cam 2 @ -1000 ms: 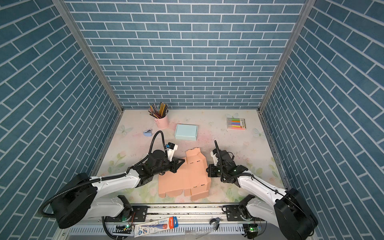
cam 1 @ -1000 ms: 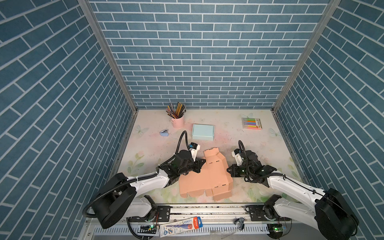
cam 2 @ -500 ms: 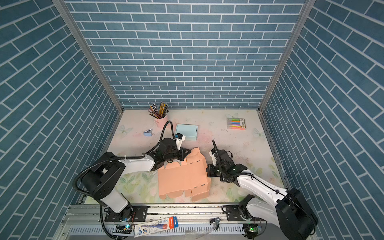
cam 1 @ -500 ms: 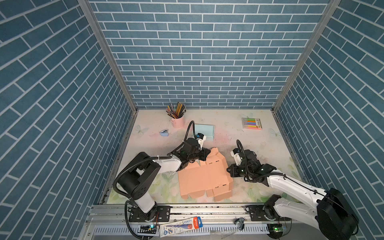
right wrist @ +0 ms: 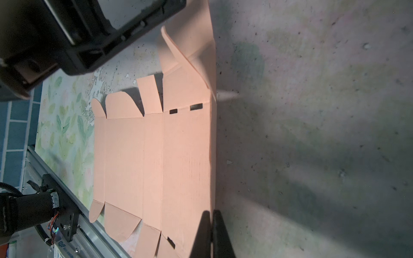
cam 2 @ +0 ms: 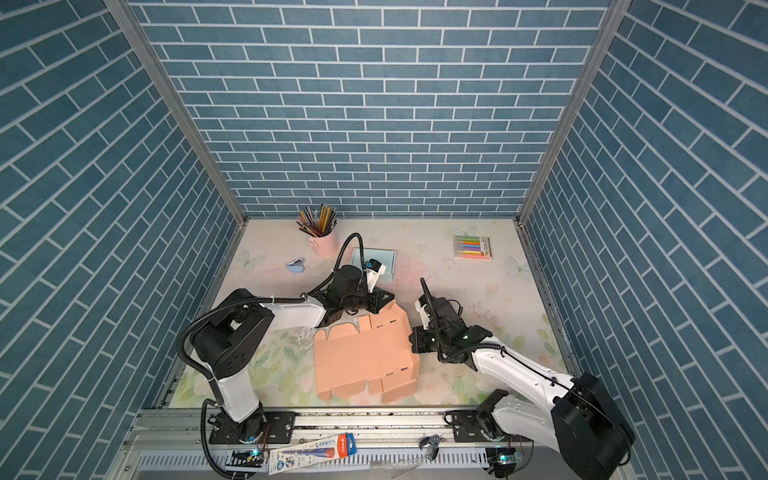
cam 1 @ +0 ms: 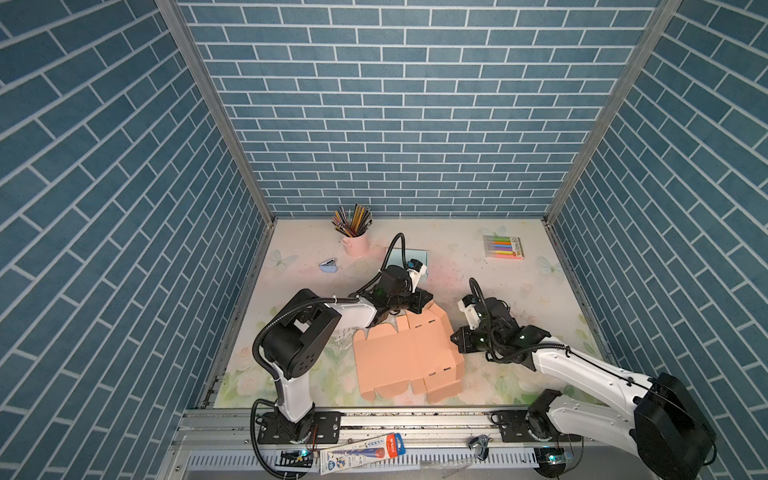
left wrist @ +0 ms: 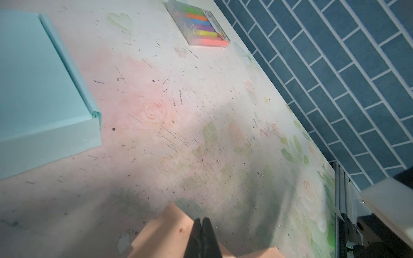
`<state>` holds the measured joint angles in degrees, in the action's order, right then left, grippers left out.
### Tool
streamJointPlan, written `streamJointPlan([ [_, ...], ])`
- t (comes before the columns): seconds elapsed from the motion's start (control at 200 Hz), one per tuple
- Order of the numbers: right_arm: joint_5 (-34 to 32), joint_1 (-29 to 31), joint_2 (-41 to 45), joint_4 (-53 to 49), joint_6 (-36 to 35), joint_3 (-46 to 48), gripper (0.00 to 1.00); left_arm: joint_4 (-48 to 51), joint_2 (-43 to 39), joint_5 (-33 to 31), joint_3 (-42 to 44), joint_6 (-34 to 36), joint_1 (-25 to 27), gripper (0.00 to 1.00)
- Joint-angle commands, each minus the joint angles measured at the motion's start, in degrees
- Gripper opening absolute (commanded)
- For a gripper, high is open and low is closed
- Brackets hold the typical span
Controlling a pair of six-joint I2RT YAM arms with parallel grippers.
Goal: Fold the paper box
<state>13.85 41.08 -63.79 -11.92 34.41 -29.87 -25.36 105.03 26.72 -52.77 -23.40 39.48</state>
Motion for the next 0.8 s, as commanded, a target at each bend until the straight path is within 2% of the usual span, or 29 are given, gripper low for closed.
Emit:
streamJointPlan([
  [0.0,-0.9,0.3,-0.9,-0.8,-1.8,-2.5,0.0,0.7,0.3,1.0,0.0,1.8,0.7,0.0],
  [0.565,-3.2,1.0,0.0,-3.0,-2.5,-3.9,0.0,1.6,-3.9,1.1,5.0,3.2,3.5,0.0],
  [0.795,-5.7,4.0,-1.6,-4.1,-2.2,-5.1,0.0,0.7,-6.4,1.9,7.5,3.0,4.8,0.0],
])
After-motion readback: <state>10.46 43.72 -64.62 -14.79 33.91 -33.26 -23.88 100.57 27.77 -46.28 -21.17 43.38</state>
